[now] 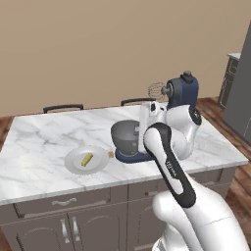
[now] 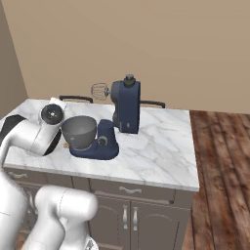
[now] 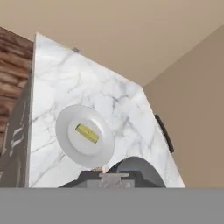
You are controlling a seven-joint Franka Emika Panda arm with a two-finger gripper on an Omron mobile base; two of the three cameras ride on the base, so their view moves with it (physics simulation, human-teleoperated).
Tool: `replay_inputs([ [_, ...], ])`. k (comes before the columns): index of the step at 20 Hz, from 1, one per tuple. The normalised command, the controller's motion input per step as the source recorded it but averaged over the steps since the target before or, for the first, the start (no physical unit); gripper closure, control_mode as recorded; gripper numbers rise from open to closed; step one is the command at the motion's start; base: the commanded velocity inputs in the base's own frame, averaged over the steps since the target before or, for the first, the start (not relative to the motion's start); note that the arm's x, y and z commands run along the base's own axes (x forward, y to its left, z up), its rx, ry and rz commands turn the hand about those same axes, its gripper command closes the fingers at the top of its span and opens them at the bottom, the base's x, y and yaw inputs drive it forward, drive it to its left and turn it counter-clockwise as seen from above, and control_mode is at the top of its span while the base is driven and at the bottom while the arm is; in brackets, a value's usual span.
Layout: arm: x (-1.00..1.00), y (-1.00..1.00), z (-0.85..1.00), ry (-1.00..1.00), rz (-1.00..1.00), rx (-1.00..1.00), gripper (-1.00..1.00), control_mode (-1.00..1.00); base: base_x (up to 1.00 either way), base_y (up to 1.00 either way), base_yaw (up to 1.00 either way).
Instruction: Add butter and sugar cubes to the stand mixer bowl and then turn on the stand mixer to begin making frosting.
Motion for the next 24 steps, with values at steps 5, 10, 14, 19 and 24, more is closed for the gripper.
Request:
replay_inputs([
  [5,0.72,0.40,0.19,0.18,-0.05,-0.22,1.00,-1.00,0.00,0.00,0.00],
  [10,0.67,0.25,0.03,0.22,-0.07,-0.22,1.00,-1.00,0.00,0.00,0.00],
  [14,0.53,0.10,0.00,0.15,-0.06,-0.18,1.00,-1.00,0.00,0.00,0.00],
  [19,0.58,0.01,-0.04,0.09,-0.06,-0.12,1.00,-1.00,0.00,0.00,0.00],
  [24,0.59,0.00,-0.29,0.07,-0.09,-0.17,1.00,-1.00,0.00,0.00,0.00],
])
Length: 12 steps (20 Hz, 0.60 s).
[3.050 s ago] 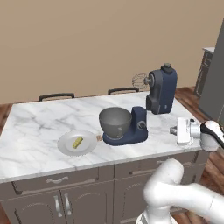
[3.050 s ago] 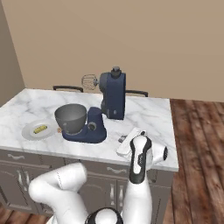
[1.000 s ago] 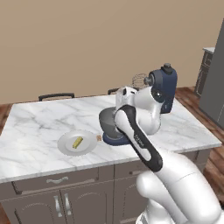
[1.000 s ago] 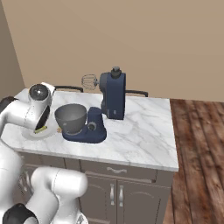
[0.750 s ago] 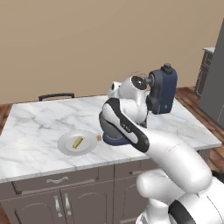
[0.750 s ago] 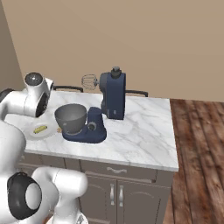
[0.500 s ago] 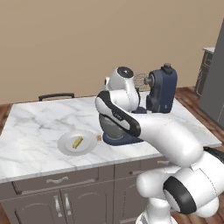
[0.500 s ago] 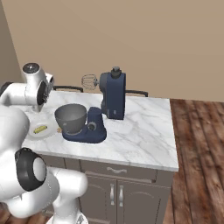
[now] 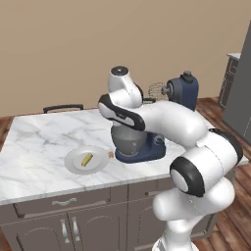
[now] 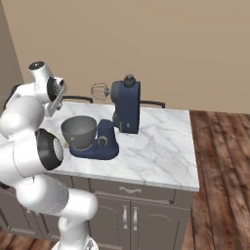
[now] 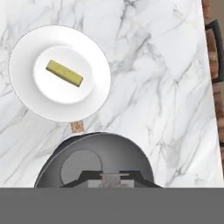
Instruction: Add butter and sugar cubes to the stand mixer bowl and then turn on the stand mixer to begin making frosting.
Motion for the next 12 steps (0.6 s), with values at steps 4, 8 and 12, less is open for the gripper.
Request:
replay_inputs([
  [4,0.39,-0.02,-0.47,0.06,-0.09,-0.16,1.00,-1.00,0.00,0.00,0.00],
  [8,0.38,-0.06,-0.50,0.09,-0.06,-0.11,1.00,-1.00,0.00,0.00,0.00],
  [12,0.47,-0.16,-0.42,0.17,-0.06,-0.09,1.00,-1.00,0.00,0.00,0.00],
])
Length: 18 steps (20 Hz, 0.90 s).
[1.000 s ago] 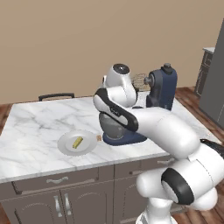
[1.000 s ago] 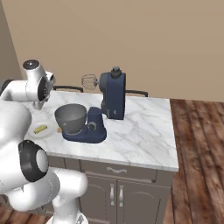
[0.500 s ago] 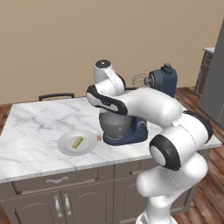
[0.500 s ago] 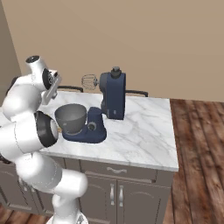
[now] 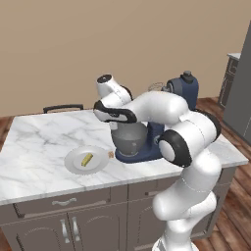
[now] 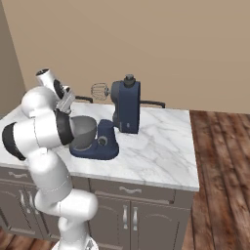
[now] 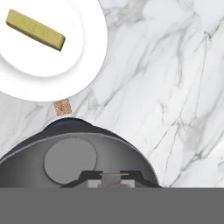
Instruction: Add butter and sugar cubes to the stand mixer bowl and then turn on the stand mixer to begin making frosting.
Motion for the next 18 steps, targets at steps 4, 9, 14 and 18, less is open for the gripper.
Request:
replay_inputs([
  [4,0.38,-0.16,-0.38,0.18,-0.05,-0.09,1.00,-1.00,0.00,0.00,0.00],
  [9,0.35,-0.15,-0.44,0.18,-0.05,-0.09,1.00,-1.00,0.00,0.00,0.00],
  [14,0.25,-0.26,-0.43,0.13,-0.02,-0.04,1.00,-1.00,0.00,0.00,0.00],
  [18,0.11,-0.44,-0.37,0.07,0.00,0.00,1.00,-1.00,0.00,0.00,0.00],
])
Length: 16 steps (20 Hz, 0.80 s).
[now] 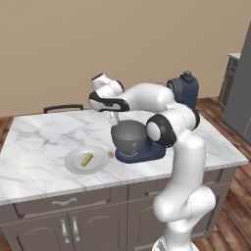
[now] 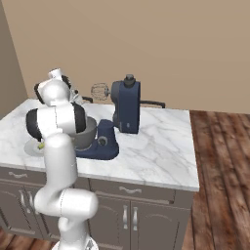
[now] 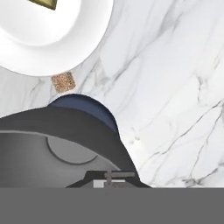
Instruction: Add butter and sugar cubes to the stand mixer bowl and then turn on the stand mixer to begin making frosting.
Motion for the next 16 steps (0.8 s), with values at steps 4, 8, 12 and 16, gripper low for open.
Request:
replay_inputs([
  [4,-0.02,-0.63,-0.18,0.01,0.00,0.00,1.00,-1.00,0.00,0.00,0.00],
  [8,-0.19,-0.63,-0.09,0.00,0.00,0.00,1.00,-1.00,0.00,0.00,0.00],
  [12,-0.40,-0.50,-0.08,0.00,0.00,0.00,1.00,-1.00,0.00,0.00,0.00],
  [16,-0.61,-0.22,-0.09,-0.01,0.00,0.00,1.00,-1.00,0.00,0.00,0.00],
])
